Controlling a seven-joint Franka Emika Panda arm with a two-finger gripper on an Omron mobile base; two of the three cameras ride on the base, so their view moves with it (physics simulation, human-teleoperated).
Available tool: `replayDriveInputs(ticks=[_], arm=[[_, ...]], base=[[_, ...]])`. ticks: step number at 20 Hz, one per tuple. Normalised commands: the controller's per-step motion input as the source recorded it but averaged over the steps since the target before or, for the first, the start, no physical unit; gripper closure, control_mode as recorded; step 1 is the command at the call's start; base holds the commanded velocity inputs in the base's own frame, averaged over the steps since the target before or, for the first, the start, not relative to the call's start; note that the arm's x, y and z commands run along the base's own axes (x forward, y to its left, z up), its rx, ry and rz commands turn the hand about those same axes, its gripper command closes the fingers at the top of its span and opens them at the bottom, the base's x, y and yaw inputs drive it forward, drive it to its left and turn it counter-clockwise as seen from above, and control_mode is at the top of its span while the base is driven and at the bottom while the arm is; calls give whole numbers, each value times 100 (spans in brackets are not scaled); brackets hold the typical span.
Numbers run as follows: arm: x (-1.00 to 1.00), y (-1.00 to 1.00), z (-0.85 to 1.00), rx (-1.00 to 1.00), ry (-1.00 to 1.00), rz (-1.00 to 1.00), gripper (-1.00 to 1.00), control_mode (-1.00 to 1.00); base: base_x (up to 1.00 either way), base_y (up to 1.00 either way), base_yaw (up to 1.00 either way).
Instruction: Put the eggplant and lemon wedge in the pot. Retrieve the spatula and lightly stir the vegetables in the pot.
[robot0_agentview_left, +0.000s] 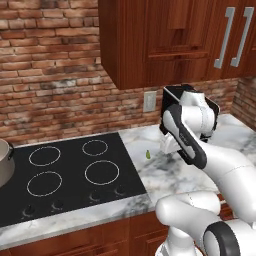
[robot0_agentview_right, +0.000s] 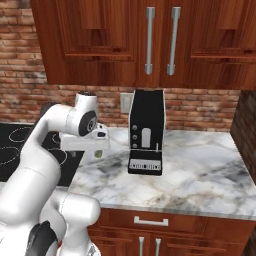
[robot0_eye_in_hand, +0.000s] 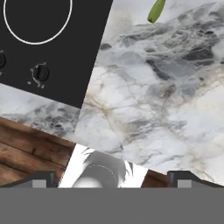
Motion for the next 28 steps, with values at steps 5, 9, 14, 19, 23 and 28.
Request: replayDriveInputs(ticks=[5,9,14,19,23,28], arm=[[31,20,-38,5,-1,-2,-100,-100],[57,40,-29,0,0,-6,-100,-100],[42,7,-3,0,1,-3,-100,-100],[43,-11,9,-1,16,1,-100,-100],[39,0,-4,-1,12,0,-100,-100],[7,0,-47,-2,1,0,-100,-100]], base=[[0,0,0],[0,0,0],[0,0,0],[0,0,0],[0,0,0],[0,0,0]])
